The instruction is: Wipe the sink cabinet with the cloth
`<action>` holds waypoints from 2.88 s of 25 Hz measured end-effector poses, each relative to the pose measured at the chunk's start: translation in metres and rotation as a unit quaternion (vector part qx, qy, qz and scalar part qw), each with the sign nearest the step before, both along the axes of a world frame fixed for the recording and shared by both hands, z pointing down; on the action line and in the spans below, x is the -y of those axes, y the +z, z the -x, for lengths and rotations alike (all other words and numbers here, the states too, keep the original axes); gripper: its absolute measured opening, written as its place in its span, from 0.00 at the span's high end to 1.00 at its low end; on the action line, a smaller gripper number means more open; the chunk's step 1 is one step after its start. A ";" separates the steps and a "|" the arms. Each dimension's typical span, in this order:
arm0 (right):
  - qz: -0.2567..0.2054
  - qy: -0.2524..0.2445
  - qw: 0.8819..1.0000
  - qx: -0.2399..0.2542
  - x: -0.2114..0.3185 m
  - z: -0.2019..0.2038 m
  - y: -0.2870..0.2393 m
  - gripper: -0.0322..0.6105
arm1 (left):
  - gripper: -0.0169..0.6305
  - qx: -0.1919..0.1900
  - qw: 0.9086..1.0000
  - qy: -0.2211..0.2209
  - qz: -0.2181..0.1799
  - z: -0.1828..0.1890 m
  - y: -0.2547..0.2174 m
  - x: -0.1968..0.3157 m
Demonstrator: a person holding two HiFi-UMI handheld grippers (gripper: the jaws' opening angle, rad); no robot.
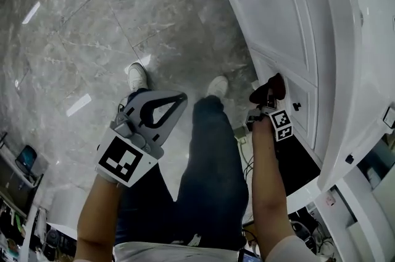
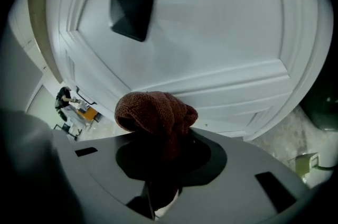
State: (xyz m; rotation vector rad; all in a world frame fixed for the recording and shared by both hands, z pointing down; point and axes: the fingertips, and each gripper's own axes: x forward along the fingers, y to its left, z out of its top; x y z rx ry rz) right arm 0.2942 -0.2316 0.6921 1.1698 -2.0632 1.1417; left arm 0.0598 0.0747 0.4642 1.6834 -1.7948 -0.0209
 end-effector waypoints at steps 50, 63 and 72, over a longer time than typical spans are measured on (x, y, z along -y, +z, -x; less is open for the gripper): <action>-0.305 -0.514 0.751 0.279 -0.218 0.332 -0.714 0.80 | 0.96 0.185 0.959 -0.108 -0.184 0.132 -0.469 -0.020; -0.323 -0.511 0.735 0.306 -0.224 0.342 -0.732 0.80 | 0.95 0.204 0.949 -0.133 -0.200 0.138 -0.494 -0.021; -0.316 -0.506 0.739 0.314 -0.228 0.339 -0.736 0.80 | 0.95 0.206 0.946 -0.142 -0.207 0.139 -0.503 -0.029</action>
